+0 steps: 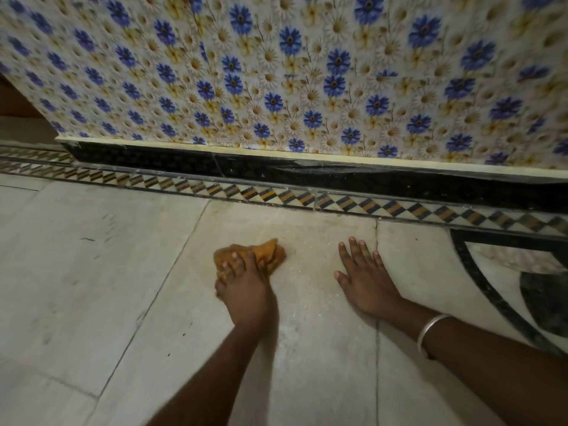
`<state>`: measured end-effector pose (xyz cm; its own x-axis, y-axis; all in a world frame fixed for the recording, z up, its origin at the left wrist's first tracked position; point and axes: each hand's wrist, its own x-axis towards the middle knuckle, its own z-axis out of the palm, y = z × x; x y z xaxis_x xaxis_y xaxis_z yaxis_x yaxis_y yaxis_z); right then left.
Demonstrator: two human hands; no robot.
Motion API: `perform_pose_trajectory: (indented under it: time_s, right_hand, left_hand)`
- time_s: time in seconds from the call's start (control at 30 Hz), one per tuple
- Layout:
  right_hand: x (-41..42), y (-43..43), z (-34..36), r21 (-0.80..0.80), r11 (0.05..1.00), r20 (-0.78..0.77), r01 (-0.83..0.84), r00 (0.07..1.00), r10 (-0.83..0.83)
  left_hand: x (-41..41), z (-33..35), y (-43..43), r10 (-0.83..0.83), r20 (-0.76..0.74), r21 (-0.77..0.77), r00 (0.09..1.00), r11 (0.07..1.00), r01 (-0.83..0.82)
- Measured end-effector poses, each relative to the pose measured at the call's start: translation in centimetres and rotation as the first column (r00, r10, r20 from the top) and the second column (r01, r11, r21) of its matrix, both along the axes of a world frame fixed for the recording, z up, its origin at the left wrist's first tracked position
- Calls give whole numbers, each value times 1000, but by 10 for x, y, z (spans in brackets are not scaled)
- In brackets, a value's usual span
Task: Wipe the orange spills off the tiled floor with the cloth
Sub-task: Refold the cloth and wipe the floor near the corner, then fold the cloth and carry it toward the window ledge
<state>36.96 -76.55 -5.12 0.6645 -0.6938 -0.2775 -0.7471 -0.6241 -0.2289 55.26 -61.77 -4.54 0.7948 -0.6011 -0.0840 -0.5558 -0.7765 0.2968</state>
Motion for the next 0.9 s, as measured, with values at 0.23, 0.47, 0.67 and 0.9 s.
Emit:
perform_pose_trajectory:
  time_s: [0.23, 0.47, 0.67, 0.9]
  right_hand:
    - [-20, 39, 38, 504, 839, 355, 206, 836, -419]
    - [-51, 42, 126, 940, 333, 333, -74, 417, -846]
    - [-62, 33, 153, 838, 545, 488, 32, 406, -773]
    - [-62, 36, 164, 715, 695, 596, 76, 455, -662]
  left_hand:
    - [-61, 60, -17, -161, -729, -346, 666, 925, -155]
    - [-86, 121, -9, -514, -834, -348, -200, 771, -534]
    - [-89, 153, -19, -518, -853, -444, -67, 787, -429]
    - [-83, 159, -12, -494, -850, -525, 184, 762, -379]
